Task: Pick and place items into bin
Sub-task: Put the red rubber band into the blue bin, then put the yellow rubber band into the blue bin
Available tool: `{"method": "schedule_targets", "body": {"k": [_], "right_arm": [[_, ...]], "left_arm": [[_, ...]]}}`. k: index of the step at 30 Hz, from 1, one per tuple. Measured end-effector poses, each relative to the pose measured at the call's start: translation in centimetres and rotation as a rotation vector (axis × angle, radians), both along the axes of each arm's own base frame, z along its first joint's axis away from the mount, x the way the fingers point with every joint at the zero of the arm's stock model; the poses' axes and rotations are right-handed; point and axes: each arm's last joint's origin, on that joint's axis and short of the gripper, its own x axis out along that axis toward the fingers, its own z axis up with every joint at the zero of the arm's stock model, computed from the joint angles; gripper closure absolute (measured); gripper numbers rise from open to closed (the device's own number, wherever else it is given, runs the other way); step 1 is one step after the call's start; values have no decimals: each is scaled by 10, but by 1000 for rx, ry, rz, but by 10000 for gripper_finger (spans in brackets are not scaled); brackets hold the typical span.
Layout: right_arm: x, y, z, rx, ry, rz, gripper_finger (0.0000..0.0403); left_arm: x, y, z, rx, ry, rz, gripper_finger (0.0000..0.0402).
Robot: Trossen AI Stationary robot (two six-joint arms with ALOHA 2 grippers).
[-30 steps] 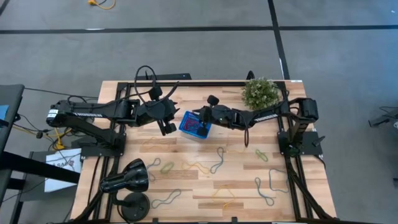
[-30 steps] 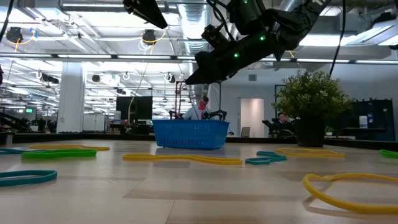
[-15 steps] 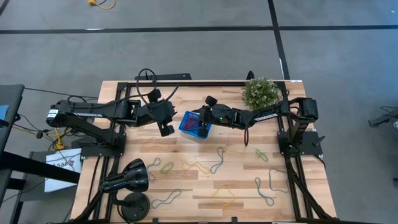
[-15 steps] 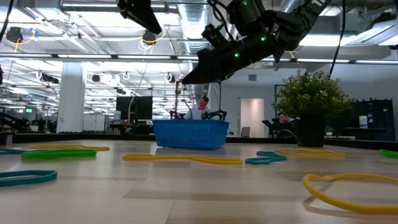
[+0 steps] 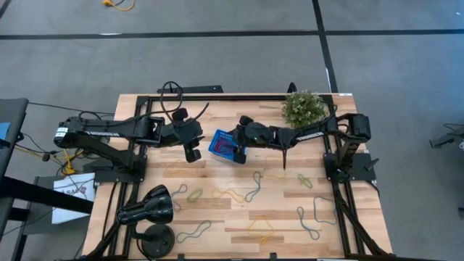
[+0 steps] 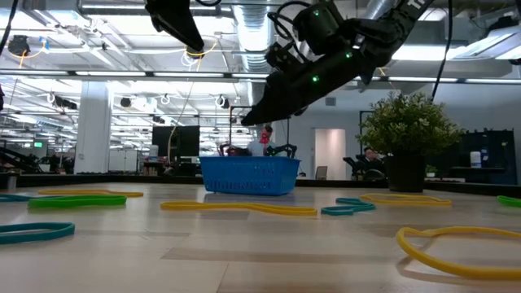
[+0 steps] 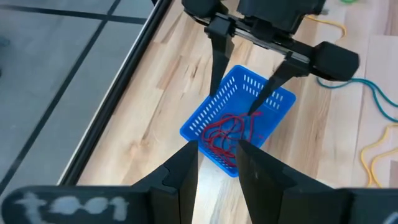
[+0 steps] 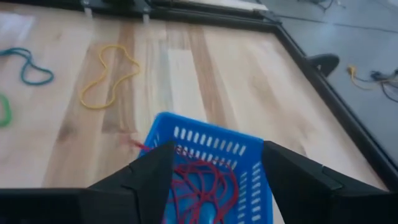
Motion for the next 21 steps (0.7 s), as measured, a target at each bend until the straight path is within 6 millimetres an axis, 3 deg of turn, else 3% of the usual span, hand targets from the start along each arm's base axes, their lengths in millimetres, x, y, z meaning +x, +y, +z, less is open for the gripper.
{"method": "schedule_targets", "body": {"k": [10,13,18,21], "right_arm": [[-1,-11,2,24,-28,-49,164],[2,-13,9,16,-107,-48,164],[9,-2,25,22,-279,49,164],[8,11,35,32,-324,118,164]], "left_arm": [[0,0,0,-23,-14,23,301],[0,0,0,-34,-14,15,301],[0,-2,-2,-90,0,-41,301],[0,-4,-14,-118,32,-69,301]]}}
